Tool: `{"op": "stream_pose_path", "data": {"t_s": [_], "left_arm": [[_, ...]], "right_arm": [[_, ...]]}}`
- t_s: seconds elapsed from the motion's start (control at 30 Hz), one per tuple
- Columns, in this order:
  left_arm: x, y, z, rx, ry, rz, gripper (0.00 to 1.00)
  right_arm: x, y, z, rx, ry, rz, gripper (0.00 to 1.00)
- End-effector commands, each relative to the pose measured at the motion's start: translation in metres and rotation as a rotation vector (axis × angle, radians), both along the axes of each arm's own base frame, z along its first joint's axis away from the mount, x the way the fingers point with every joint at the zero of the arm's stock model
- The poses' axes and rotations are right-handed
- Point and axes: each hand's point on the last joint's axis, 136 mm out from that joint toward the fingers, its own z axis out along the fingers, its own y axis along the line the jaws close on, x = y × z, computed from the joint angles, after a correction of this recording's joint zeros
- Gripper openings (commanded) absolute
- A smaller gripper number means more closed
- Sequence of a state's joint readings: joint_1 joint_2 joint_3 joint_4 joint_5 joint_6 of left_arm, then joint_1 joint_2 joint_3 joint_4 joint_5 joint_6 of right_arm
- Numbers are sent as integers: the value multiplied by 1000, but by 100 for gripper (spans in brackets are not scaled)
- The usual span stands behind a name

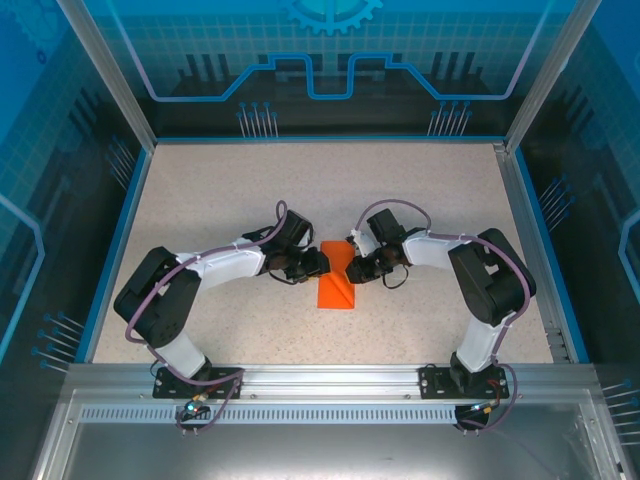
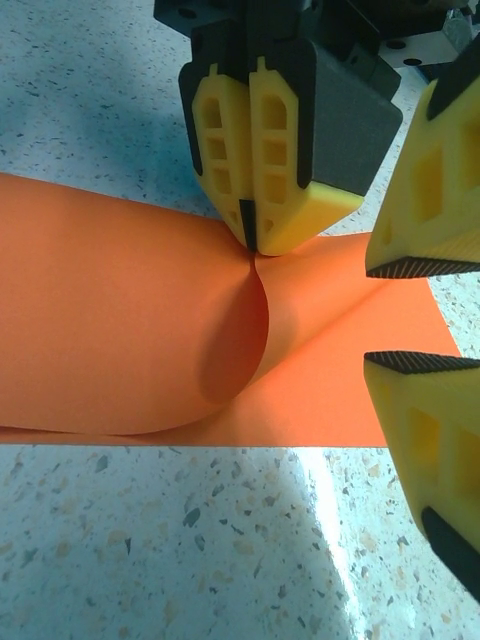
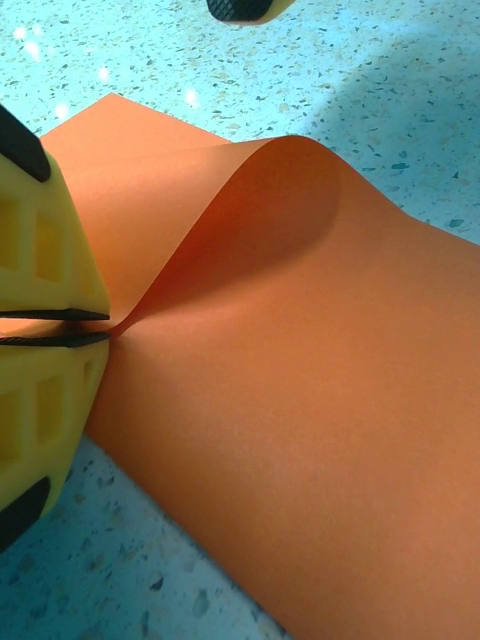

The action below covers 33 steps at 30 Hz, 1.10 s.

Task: Fold a paper plane with a square sheet of paper (pick it up from the middle)
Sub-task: Fold the triangle a second time at the center of the table.

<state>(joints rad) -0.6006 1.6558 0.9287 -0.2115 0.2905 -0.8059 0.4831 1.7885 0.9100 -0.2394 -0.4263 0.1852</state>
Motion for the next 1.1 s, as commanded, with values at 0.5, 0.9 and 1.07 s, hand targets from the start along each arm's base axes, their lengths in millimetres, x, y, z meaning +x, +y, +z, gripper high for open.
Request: {"op": "stream_pose_path", "data": {"t_s": [0.5, 0.9, 1.07], "left_arm": [[15, -37, 9, -192, 39, 46, 2], [12, -40, -9, -175, 79, 46, 2], [10, -41, -13, -169, 81, 39, 4]], "right_arm": [[2, -9, -11, -48, 29, -4, 14], [2, -9, -12, -54, 31, -4, 15], [3, -10, -12, -60, 29, -6, 14]]}}
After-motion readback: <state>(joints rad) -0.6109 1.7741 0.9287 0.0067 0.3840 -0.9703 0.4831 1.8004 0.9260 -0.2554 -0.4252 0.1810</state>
